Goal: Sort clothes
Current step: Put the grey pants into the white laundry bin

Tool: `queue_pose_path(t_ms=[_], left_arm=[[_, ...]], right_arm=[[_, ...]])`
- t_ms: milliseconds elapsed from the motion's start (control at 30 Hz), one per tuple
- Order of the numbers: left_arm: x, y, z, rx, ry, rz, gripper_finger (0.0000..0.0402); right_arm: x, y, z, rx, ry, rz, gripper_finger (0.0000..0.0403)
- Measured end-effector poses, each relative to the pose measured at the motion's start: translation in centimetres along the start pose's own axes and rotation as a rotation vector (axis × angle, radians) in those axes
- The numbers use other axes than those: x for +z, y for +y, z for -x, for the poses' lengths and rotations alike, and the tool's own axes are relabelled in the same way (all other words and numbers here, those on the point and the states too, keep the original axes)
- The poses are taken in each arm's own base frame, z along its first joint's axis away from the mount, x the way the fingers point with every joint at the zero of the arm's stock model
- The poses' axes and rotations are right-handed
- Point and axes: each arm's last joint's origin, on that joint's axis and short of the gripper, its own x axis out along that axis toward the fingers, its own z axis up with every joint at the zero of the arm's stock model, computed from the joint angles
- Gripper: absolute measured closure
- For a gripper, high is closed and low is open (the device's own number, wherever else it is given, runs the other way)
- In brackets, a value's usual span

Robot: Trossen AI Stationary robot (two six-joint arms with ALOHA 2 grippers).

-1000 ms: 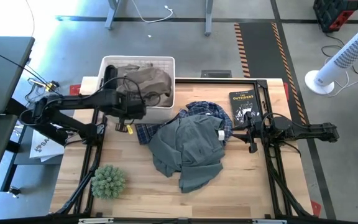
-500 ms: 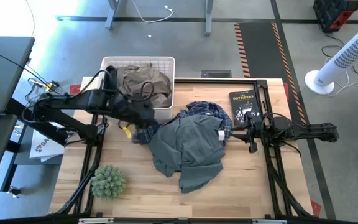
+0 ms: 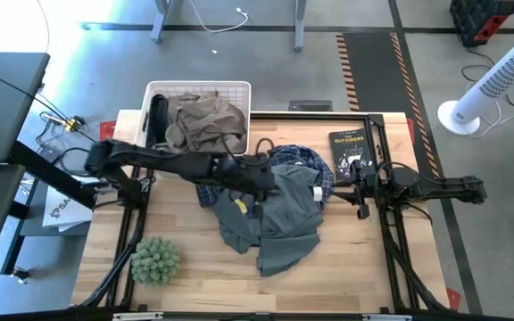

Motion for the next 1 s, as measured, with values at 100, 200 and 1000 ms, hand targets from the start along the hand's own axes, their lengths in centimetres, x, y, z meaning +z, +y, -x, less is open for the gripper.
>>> queue_pose_path(t_ms=[100, 200, 1000], left_arm=[[-0.5, -0.2, -2.1, -0.009, 0.009, 0.043, 0.0274], [-1.3, -0.5, -4.3, -0.01, 0.03, 0.062, 0.0225], [-10.5, -0.9, -13.9, 0.158, 0.513, 0.089, 0.033]], right_arm=[[0.0, 0.0, 0.0, 0.0, 0.0, 0.0, 0.0291], [0.0, 0.0, 0.0, 0.0, 0.0, 0.0, 0.0291], [0.0, 0.0, 0.0, 0.0, 0.0, 0.0, 0.0291]])
